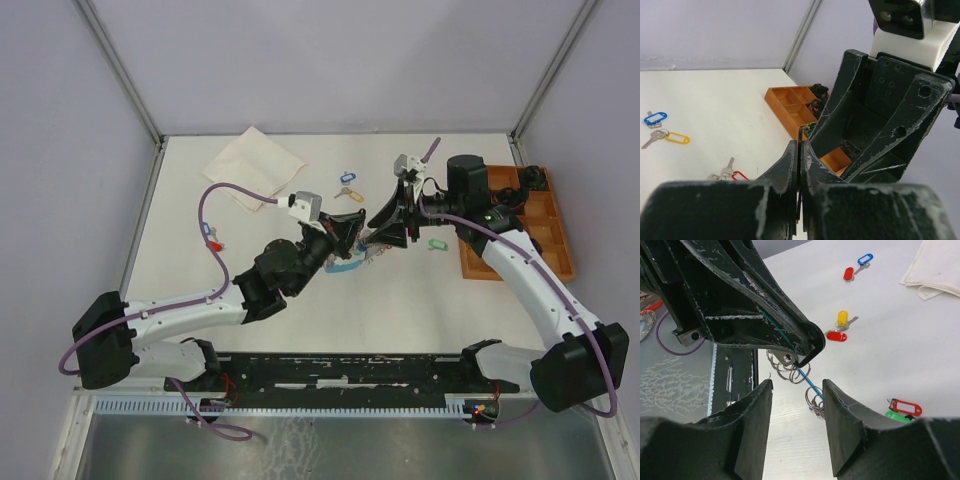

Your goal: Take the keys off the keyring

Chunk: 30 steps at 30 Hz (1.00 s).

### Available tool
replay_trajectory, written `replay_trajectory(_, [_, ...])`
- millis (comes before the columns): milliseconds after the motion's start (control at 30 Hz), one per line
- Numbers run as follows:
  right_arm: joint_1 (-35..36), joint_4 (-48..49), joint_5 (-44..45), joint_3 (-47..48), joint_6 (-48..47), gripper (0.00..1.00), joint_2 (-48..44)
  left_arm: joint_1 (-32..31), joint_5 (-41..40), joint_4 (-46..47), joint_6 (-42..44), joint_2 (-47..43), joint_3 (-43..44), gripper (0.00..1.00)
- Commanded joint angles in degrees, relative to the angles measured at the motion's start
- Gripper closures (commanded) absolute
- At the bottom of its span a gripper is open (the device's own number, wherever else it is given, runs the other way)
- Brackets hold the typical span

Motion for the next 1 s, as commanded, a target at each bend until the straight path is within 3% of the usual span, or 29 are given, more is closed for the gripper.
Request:
replay_trajectory(0, [-0.3, 7.2, -2.8, -0.2, 6.4, 0.47, -0.1, -0.5, 1.3, 8.8, 0.2, -0.5, -0.1, 0.97])
replay_trajectory(300, [-1.6, 10.0, -8.4, 0.3, 10.7, 0.39, 0.9, -0.4, 9.5, 11.1, 6.3, -2.7, -1.3, 0.97])
replay_trajectory(533, [-1.5, 10.3, -12.6, 0.6, 10.6, 0.40, -0.4, -0.3, 14.2, 11.4, 7.7, -3.2, -0.8, 0.97])
replay_trajectory(733, [-1.2, 9.4, -15.7, 1.1, 9.5, 0.49, -0.8, -0.2, 16.2, 12.5, 7.0, -2.8, -0.5, 0.97])
replay_trajectory(967, [-0.7, -6.6, -19.1, 6.2, -2.7, 0.61, 0.8, 0.0, 18.0, 14.9, 5.6, -2.3, -0.7, 0.97])
